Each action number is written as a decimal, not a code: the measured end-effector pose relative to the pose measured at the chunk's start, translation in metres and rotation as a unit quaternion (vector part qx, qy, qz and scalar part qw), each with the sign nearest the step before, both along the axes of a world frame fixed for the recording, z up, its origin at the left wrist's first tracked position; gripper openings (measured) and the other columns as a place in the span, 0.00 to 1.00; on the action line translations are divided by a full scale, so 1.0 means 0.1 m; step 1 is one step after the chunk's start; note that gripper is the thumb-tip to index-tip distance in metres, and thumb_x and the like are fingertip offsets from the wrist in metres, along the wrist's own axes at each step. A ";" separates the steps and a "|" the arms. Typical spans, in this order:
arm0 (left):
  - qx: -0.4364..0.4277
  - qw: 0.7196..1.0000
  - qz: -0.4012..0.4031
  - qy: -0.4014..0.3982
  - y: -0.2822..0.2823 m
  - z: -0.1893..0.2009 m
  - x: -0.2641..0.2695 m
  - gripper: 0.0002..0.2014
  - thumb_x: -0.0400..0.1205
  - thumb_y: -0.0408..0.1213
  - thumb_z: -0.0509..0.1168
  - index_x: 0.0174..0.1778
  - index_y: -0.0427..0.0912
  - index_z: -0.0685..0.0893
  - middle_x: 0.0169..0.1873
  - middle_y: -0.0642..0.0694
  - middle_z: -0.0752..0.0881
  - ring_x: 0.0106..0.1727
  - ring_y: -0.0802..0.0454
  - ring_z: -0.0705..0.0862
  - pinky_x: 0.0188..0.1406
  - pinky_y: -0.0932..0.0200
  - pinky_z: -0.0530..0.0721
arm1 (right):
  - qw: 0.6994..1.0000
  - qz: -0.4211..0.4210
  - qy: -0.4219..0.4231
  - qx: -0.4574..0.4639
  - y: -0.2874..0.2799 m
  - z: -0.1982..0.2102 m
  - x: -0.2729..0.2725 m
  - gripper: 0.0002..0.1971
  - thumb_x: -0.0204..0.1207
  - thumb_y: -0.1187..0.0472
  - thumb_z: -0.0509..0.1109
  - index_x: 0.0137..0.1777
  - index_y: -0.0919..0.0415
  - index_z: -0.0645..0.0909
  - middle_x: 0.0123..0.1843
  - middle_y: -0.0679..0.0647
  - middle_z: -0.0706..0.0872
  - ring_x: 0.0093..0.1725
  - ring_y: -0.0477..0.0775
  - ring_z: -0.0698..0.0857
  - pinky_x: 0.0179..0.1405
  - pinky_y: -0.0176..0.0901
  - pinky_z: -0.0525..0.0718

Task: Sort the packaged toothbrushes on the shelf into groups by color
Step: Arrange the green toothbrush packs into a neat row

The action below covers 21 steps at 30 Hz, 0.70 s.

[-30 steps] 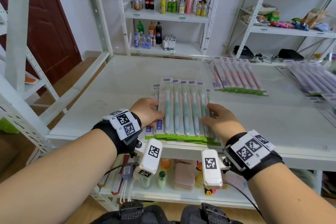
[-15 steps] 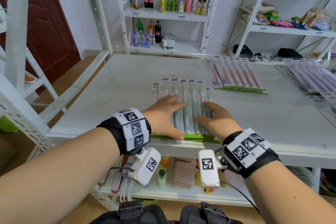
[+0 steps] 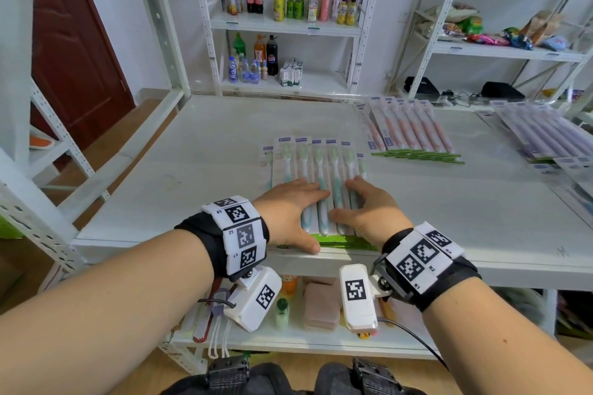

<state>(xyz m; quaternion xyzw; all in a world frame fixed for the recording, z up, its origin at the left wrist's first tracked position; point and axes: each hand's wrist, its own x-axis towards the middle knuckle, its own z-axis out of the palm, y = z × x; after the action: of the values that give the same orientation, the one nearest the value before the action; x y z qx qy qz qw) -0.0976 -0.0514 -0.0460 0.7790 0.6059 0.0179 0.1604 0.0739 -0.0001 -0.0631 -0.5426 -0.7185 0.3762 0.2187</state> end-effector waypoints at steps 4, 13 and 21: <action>-0.003 1.000 0.002 -0.002 0.00 0.00 0.00 0.50 0.68 0.60 0.73 0.82 0.52 0.55 0.82 0.51 0.56 0.83 0.49 0.49 0.80 0.53 0.50 | 1.000 -0.002 0.009 -0.003 -0.01 0.01 0.00 0.40 0.65 0.56 0.80 0.78 0.57 0.67 0.83 0.50 0.60 0.78 0.52 0.66 0.76 0.43 0.65; 0.034 0.981 0.136 -0.132 -0.06 0.07 -0.10 0.46 0.72 0.60 0.69 0.82 0.53 0.54 0.83 0.51 0.52 0.83 0.51 0.51 0.78 0.52 0.53 | 0.998 -0.031 0.047 -0.006 -0.06 0.06 0.11 0.34 0.73 0.57 0.75 0.78 0.55 0.66 0.79 0.54 0.68 0.77 0.54 0.67 0.73 0.49 0.69; 0.007 0.902 0.277 -0.330 -0.15 -0.05 -0.24 0.26 0.81 0.38 0.66 0.74 0.45 0.68 0.62 0.57 0.75 0.48 0.65 0.75 0.25 0.82 0.74 | 0.997 -0.033 0.068 -0.034 -0.08 0.01 0.20 0.33 0.72 0.60 0.76 0.77 0.57 0.68 0.75 0.57 0.73 0.71 0.57 0.74 0.63 0.43 0.77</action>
<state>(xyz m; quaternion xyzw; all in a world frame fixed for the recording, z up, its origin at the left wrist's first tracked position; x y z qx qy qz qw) -0.1213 -0.0668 -0.0507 0.5304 0.7098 0.3218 0.3337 0.0935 -0.0076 -0.0619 -0.5459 -0.6705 0.4294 0.2609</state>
